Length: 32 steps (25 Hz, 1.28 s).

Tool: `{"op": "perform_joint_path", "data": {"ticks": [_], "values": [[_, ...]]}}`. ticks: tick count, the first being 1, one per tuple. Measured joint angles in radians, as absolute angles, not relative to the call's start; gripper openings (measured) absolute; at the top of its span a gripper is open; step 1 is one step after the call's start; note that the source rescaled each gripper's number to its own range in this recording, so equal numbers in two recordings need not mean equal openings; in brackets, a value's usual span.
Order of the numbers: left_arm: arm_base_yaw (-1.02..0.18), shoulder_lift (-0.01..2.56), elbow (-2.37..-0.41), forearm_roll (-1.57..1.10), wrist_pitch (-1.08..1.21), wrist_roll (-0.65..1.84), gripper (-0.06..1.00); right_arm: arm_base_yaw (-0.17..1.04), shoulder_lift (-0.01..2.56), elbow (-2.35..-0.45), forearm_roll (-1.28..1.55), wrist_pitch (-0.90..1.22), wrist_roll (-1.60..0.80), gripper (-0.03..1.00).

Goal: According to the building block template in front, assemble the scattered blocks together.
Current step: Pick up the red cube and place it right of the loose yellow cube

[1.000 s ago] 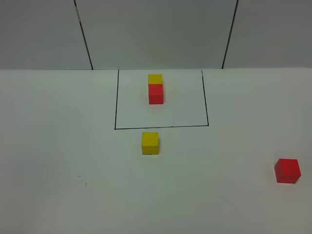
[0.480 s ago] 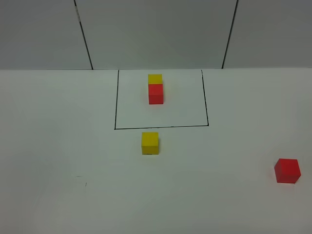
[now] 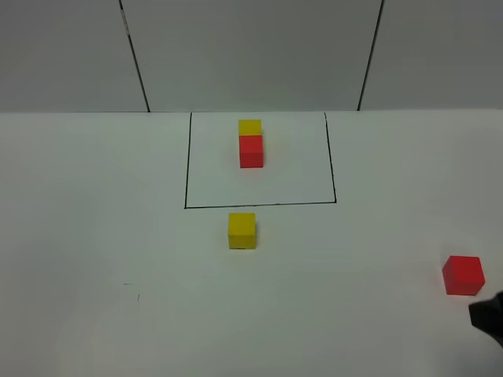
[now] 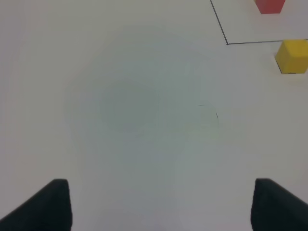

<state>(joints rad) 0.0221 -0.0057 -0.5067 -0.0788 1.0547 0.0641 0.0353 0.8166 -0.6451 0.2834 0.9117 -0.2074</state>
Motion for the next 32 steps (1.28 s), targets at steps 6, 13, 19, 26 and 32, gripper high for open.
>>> {"op": "perform_joint_path", "data": {"ticks": [6, 13, 19, 26, 32], "values": [[0.022, -0.006, -0.507, -0.079, 1.054, 0.064, 0.76, 0.069, 1.227, -0.747, 0.265, 0.681, -0.236, 1.00], [0.022, -0.006, -0.507, -0.079, 1.054, 0.064, 0.76, 0.074, 1.614, -0.905, 0.199, 0.615, -0.181, 1.00], [0.022, -0.006, -0.507, -0.079, 1.054, 0.064, 0.76, 0.042, 1.722, -0.952, 0.151, 0.616, -0.124, 1.00], [0.022, -0.006, -0.507, -0.079, 1.054, 0.064, 0.76, 0.023, 1.793, -0.952, 0.128, 0.611, -0.115, 1.00], [0.022, -0.006, -0.507, -0.079, 1.054, 0.064, 0.76, 0.023, 1.857, -0.957, 0.132, 0.599, -0.114, 0.85]]}}
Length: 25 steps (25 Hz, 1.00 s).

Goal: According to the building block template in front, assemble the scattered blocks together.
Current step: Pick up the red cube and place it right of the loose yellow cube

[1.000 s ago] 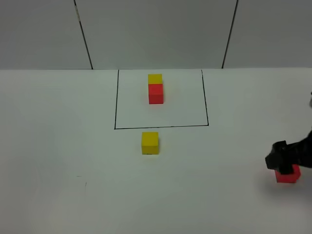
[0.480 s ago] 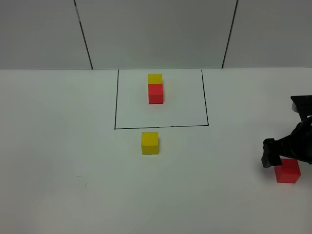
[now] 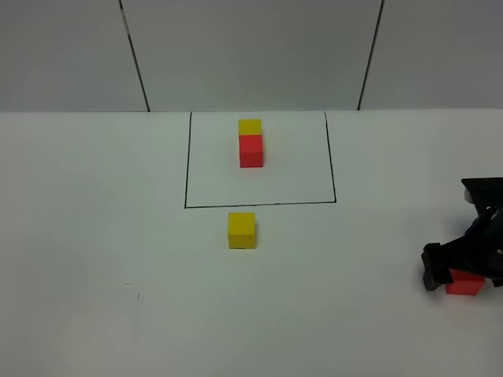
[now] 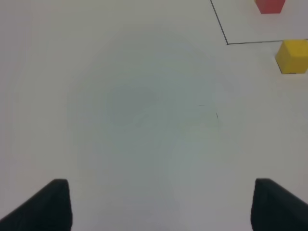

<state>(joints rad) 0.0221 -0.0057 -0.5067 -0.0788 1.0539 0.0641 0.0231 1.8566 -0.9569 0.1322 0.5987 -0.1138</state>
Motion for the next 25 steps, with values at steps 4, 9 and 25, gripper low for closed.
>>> {"op": "perform_joint_path", "data": {"ticks": [4, 9, 25], "values": [[0.022, -0.006, -0.507, -0.079, 1.054, 0.064, 0.76, 0.023, 1.871, -0.971, 0.134, 0.624, -0.114, 0.07], [0.022, -0.006, -0.507, -0.079, 1.054, 0.063, 0.76, 0.036, 1.871, -1.067, 0.119, 0.745, -0.124, 0.01], [0.022, -0.006, -0.507, -0.079, 1.054, 0.063, 0.76, 0.452, 2.059, -1.558, -0.008, 1.000, -0.917, 0.01]]}}
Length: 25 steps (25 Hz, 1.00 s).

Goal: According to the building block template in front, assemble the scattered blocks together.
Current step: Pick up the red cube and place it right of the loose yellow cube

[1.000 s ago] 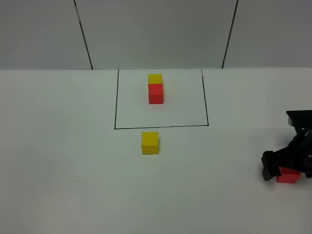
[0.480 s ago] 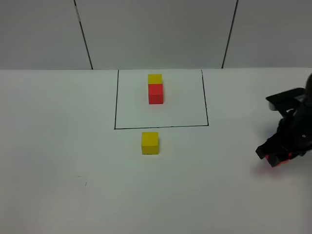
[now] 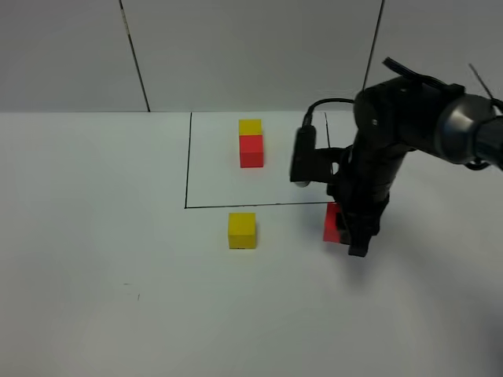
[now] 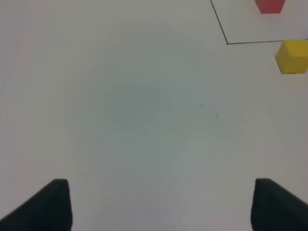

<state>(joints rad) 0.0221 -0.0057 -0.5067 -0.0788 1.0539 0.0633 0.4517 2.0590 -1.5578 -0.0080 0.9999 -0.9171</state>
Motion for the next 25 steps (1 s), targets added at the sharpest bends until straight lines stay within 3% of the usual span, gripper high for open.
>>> {"op": "perform_joint_path", "data": {"ticks": [11, 25], "values": [[0.022, -0.006, -0.507, -0.079, 1.054, 0.063, 0.76, 0.502, 2.313, -1.890, 0.026, 1.158, -0.990, 0.01], [0.022, -0.006, -0.507, -0.079, 1.054, 0.063, 0.71, 0.513, 2.377, -1.907, 0.119, 1.072, -1.053, 0.01]]}}
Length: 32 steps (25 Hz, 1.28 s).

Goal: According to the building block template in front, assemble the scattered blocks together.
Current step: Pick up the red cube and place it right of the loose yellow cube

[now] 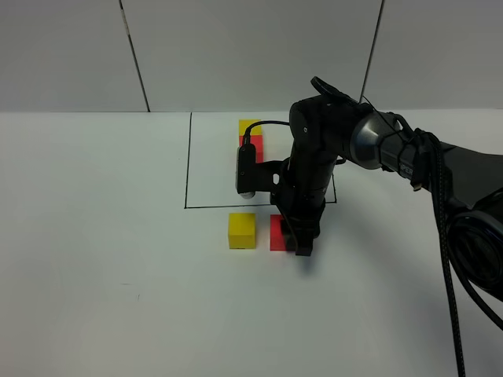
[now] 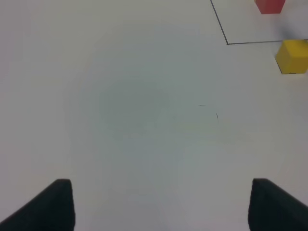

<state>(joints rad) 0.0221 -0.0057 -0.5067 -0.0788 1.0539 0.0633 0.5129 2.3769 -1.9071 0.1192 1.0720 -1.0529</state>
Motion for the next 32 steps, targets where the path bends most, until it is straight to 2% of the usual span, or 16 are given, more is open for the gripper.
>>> {"op": "perform_joint_path", "data": {"ticks": [32], "values": [[0.022, -0.006, -0.507, -0.078, 1.054, 0.063, 0.70, 0.527, 2.405, -1.915, 0.152, 1.026, -1.084, 0.00]]}}
